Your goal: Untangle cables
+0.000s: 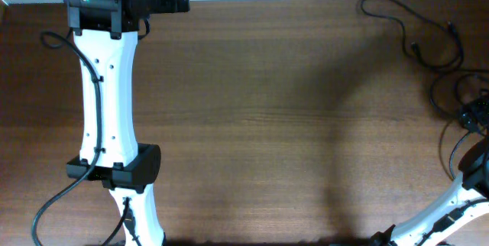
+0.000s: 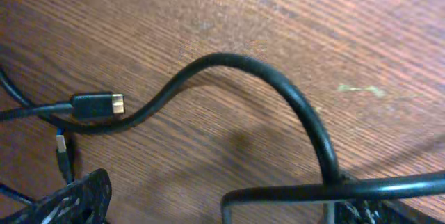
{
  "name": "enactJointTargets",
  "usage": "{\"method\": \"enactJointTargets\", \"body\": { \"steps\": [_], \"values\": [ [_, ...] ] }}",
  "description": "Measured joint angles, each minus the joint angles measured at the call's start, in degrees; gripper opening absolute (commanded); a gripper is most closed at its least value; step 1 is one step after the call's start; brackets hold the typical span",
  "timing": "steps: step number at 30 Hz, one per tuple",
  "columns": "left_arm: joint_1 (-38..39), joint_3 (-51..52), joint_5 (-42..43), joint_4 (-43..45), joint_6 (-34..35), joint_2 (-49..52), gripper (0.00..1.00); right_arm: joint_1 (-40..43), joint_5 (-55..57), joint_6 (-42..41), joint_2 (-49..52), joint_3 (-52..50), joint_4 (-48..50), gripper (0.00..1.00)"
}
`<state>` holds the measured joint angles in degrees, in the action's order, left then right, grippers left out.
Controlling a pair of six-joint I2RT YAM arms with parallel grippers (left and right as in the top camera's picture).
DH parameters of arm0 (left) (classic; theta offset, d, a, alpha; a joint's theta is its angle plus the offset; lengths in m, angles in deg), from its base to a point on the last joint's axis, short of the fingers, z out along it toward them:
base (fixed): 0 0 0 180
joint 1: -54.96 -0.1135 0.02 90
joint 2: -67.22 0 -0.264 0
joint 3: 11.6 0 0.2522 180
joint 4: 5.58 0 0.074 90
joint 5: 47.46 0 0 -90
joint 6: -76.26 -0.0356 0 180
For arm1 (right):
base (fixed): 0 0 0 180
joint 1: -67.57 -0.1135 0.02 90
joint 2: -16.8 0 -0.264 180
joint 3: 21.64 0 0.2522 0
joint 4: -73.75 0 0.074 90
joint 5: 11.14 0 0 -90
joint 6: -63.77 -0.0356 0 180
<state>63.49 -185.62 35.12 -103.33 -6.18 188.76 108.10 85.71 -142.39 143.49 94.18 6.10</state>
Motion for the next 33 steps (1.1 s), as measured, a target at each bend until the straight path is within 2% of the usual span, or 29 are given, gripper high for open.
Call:
{"method": "enactJointTargets", "body": {
  "steps": [5, 8, 12, 14, 21, 22, 25, 30, 32, 33],
  "values": [
    [0.0, 0.0, 0.02, 0.28, -0.02, 0.0, 0.99, -1.22, -0.48, 1.46, 3.56, 0.0, 1.6, 0.94],
    [0.0, 0.0, 0.02, 0.28, 0.0, 0.0, 0.99, -2.36, -1.75, 3.41, 3.61, 0.0, 5.81, 0.9],
    [0.0, 0.0, 0.0, 0.0, 0.0, 0.0, 0.99, -3.1, -2.93, 4.33, 3.61, 0.0, 7.06, 0.92],
    [0.0, 0.0, 0.02, -0.04, 0.0, 0.0, 0.99, -3.15, -3.96, 6.56, 3.65, 0.46, 7.19, 0.95],
    [0.0, 0.0, 0.04, -0.26, 0.0, 0.0, 0.99, -6.71, -4.81, 14.84, 3.78, 14.8, 3.43, 0.95],
    [0.0, 0.0, 0.02, -0.22, 0.0, 0.0, 0.99, -7.65, -4.81, 18.49, 3.78, 16.48, 4.37, 0.95],
    [0.0, 0.0, 0.07, -0.7, 0.0, 0.0, 0.99, -9.75, -4.96, 36.59, 3.74, 18.93, 9.27, 0.95],
    [0.0, 0.0, 0.15, -0.9, 0.0, 0.0, 0.99, -10.91, -6.12, 78.62, 3.76, 19.12, 9.09, 0.95],
    [0.0, 0.0, 0.15, -0.83, -0.02, 0.0, 0.99, -10.91, -6.82, 98.29, 3.76, 19.12, 6.34, 0.95],
    [0.0, 0.0, 0.15, -0.85, 0.0, 0.0, 0.99, -10.91, -6.95, 104.39, 3.76, 19.12, 4.33, 0.95]
  ]
}}
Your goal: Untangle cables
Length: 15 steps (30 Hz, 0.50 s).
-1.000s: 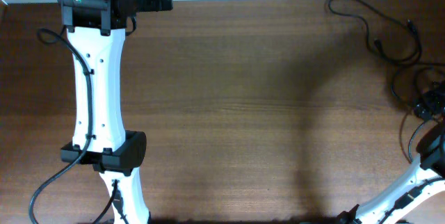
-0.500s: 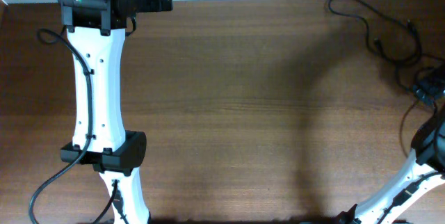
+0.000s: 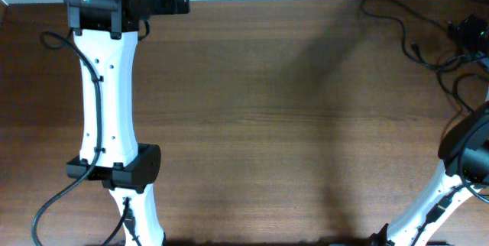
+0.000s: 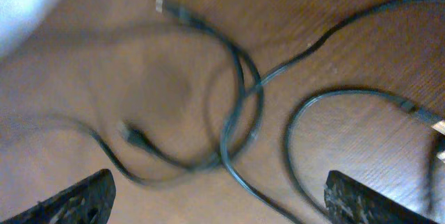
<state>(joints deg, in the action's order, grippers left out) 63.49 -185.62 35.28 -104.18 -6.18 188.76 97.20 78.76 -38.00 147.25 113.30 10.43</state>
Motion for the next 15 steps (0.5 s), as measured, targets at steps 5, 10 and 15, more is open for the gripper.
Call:
{"method": "enactJointTargets", "body": {
  "steps": [5, 10, 15],
  "values": [
    [0.0, 0.0, 0.02, -0.07, 0.0, 0.0, 0.99, 0.0, 0.79, 21.81, 0.0, -0.11, -4.72, 0.95],
    [0.0, 0.0, 0.02, -1.55, 0.0, 0.0, 0.99, 2.05, 5.77, 18.21, 0.0, -1.38, -7.63, 0.95],
    [0.0, 0.0, 0.02, -1.51, -0.02, 0.0, 0.99, 8.02, 4.52, 10.47, 0.0, -3.96, -8.74, 0.94]
  ]
}}
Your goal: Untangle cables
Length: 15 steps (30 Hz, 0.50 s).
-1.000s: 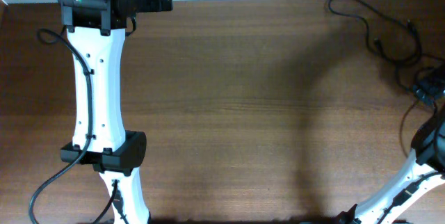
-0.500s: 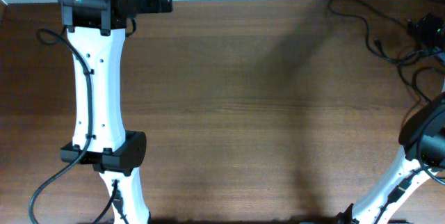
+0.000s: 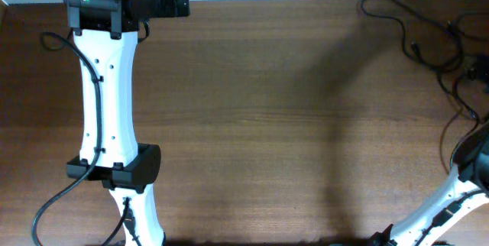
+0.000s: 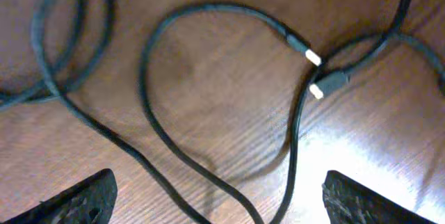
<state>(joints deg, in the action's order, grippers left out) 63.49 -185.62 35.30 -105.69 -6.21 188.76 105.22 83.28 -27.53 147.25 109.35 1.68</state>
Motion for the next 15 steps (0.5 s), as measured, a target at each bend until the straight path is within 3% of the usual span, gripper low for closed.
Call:
{"method": "enactJointTargets", "body": {
  "steps": [7, 15],
  "values": [
    [0.0, 0.0, 0.0, 0.17, 0.02, 0.0, 0.99, -0.94, -1.03, -1.27, 0.04, -2.69, 0.72, 0.94],
    [0.0, 0.0, 0.0, -0.81, 0.02, 0.0, 0.99, -0.94, -1.03, 2.95, 0.61, -11.3, 6.34, 0.93]
  ]
}}
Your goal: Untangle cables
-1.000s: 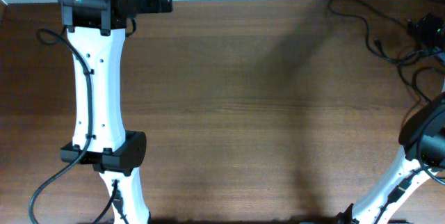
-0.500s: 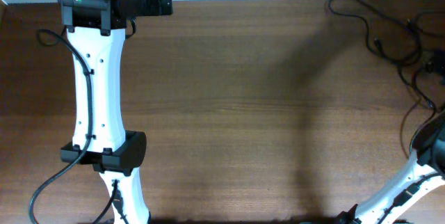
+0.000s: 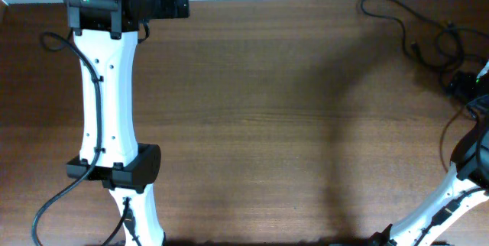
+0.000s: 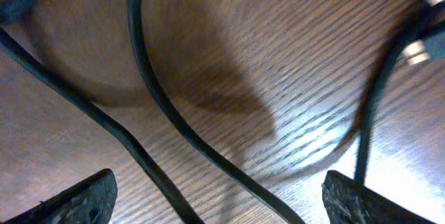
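Observation:
Thin black cables (image 3: 405,23) lie in tangled loops at the table's far right corner. My right gripper (image 3: 463,85) hovers low over them, near the right edge. In the right wrist view it (image 4: 219,197) is open, fingertips (image 4: 76,197) wide apart. Two black cable strands (image 4: 174,123) run diagonally across the wood between them, neither one gripped. A silver-tipped plug (image 4: 417,51) shows blurred at the upper right. My left gripper is at the far left back edge, away from the cables; its jaws are unreadable.
The white left arm (image 3: 103,85) stretches along the left side of the brown wooden table (image 3: 260,124). A white wall borders the back edge. My right arm's base (image 3: 451,208) rises from the front right corner.
My right gripper has shifted a little left and toward the front, and sits closer to the table. The strands look far larger and the plugs have slid to the view's upper right corner.
First my right gripper was low at the right edge over a thick cable with a USB plug. Then it was at the back right corner, above the loops. Then it was partway back over two plugs, and now low over two strands. The left arm stayed still.

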{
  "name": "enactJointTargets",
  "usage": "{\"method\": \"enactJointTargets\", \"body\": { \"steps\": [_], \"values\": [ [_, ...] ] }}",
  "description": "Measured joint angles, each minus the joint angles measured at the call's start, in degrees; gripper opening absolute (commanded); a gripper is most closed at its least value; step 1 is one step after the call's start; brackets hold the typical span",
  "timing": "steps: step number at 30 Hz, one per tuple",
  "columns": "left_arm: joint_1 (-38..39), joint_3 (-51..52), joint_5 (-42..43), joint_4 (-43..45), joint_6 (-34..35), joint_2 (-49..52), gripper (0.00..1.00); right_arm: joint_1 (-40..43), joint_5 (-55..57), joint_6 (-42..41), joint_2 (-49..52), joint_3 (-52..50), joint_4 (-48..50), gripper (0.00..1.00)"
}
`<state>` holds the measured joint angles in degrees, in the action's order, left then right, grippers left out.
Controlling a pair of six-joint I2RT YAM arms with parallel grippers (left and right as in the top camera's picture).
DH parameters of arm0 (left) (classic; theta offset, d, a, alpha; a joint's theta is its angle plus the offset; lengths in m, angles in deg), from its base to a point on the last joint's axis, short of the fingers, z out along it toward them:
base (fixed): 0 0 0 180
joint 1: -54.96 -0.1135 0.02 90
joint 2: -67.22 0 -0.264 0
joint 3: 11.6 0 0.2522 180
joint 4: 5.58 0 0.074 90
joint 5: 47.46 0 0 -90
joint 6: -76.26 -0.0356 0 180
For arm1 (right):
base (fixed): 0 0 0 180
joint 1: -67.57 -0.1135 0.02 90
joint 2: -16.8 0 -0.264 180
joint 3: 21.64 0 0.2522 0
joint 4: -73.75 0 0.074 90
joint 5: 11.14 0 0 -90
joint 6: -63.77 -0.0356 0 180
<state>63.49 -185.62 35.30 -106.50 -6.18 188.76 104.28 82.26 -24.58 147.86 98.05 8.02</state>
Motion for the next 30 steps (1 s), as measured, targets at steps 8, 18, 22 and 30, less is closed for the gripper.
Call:
{"method": "enactJointTargets", "body": {
  "steps": [8, 18, 22, 30],
  "values": [
    [0.0, 0.0, 0.0, -0.09, 0.0, 0.0, 0.99, -0.02, -0.22, 3.98, 0.33, -3.04, 1.7, 0.88],
    [0.0, 0.0, 0.0, -0.09, 0.0, 0.0, 0.99, -4.94, -0.26, 4.33, 0.04, 7.93, -6.36, 0.9],
    [0.0, 0.0, 0.0, -0.11, 0.0, 0.0, 0.99, -4.85, -0.26, 1.68, -0.2, 9.16, -4.28, 0.79],
    [0.0, 0.0, 0.0, -0.26, 0.0, 0.0, 0.99, -3.04, -0.24, -4.33, -0.2, 9.16, -2.25, 0.48]
  ]
}}
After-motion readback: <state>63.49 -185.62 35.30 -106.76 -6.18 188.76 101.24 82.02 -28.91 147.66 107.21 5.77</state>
